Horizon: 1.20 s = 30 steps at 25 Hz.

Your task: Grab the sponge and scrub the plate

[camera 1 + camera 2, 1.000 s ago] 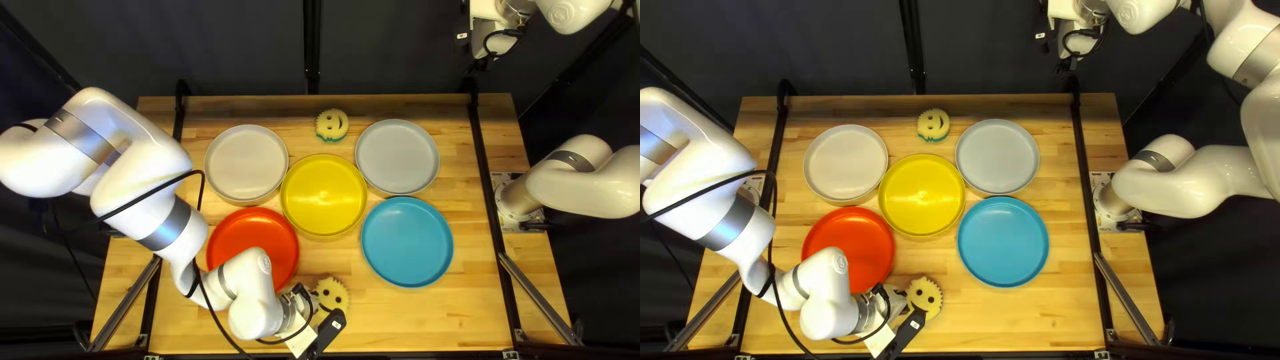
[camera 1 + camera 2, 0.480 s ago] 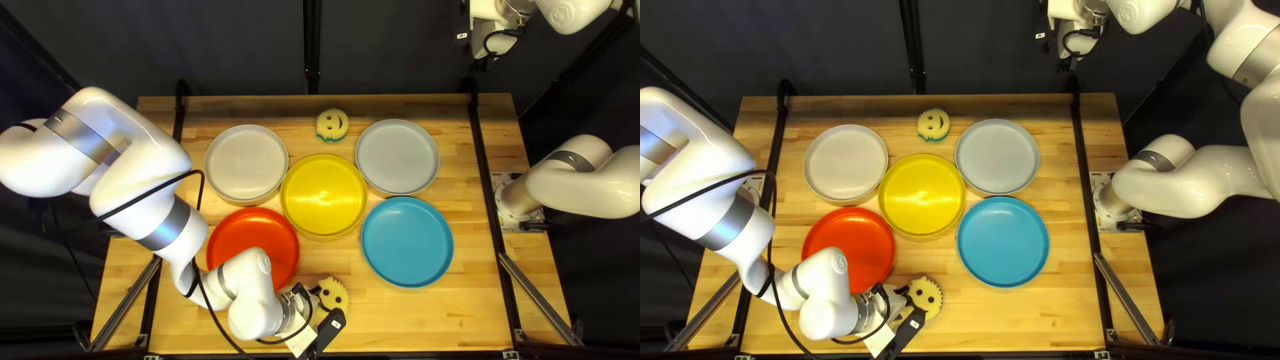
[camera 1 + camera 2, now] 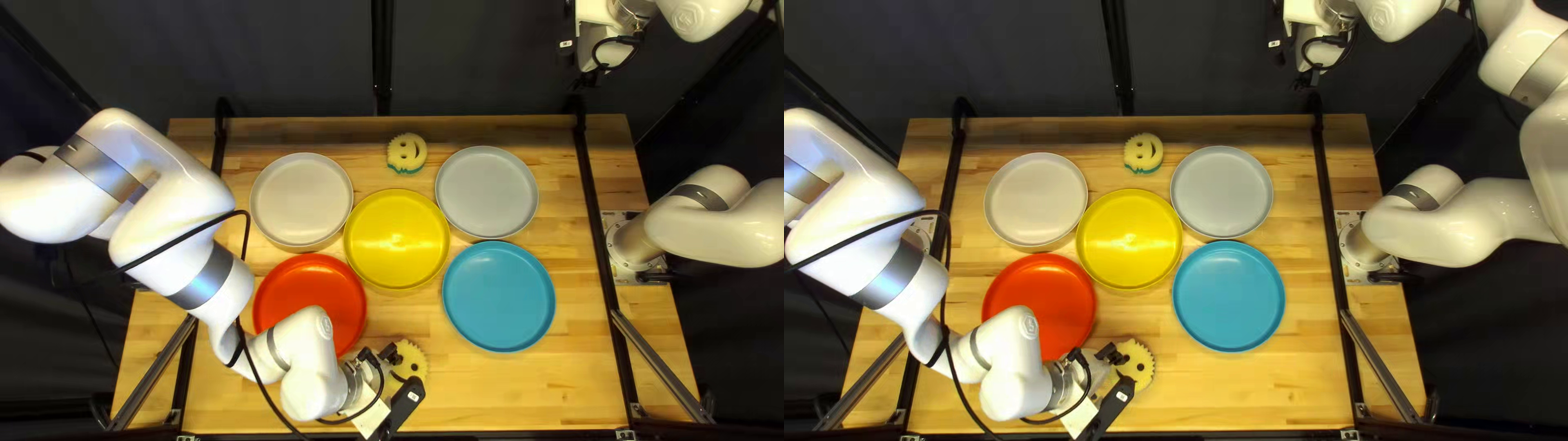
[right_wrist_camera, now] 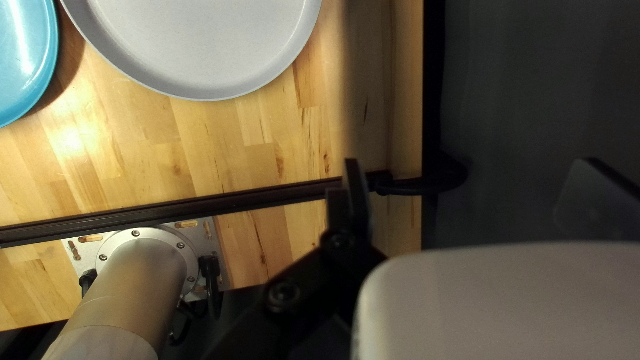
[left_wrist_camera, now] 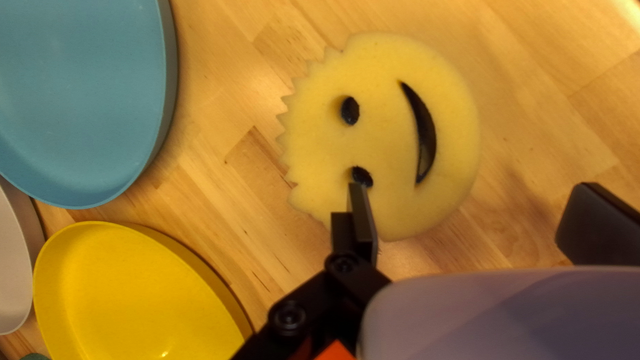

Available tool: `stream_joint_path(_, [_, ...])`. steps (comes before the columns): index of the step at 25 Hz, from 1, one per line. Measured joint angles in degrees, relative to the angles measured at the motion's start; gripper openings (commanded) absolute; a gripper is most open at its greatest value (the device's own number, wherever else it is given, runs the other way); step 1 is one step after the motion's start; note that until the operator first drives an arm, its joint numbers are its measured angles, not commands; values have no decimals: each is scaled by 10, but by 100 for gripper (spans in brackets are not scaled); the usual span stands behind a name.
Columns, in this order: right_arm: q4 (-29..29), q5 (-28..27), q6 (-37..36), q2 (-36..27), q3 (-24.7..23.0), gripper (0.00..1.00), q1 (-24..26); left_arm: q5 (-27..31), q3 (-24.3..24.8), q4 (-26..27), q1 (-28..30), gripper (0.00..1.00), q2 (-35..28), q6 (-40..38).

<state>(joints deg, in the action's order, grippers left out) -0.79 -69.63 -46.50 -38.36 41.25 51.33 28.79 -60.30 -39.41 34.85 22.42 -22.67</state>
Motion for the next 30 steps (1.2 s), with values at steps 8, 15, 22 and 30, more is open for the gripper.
stream_joint_path(8, [0,0,0,0,0,100,0,-19,13,-9,-9,100,0,-7])
stream_joint_path(15, [0,0,0,0,0,100,0,-32,18,-12,-13,0,-1,-4])
stream_joint_path(22, [0,0,0,0,0,100,0,-33,18,-12,-13,0,-1,-3])
stream_joint_path(30, [0,0,0,0,0,100,0,-33,19,-13,-13,0,-1,-4])
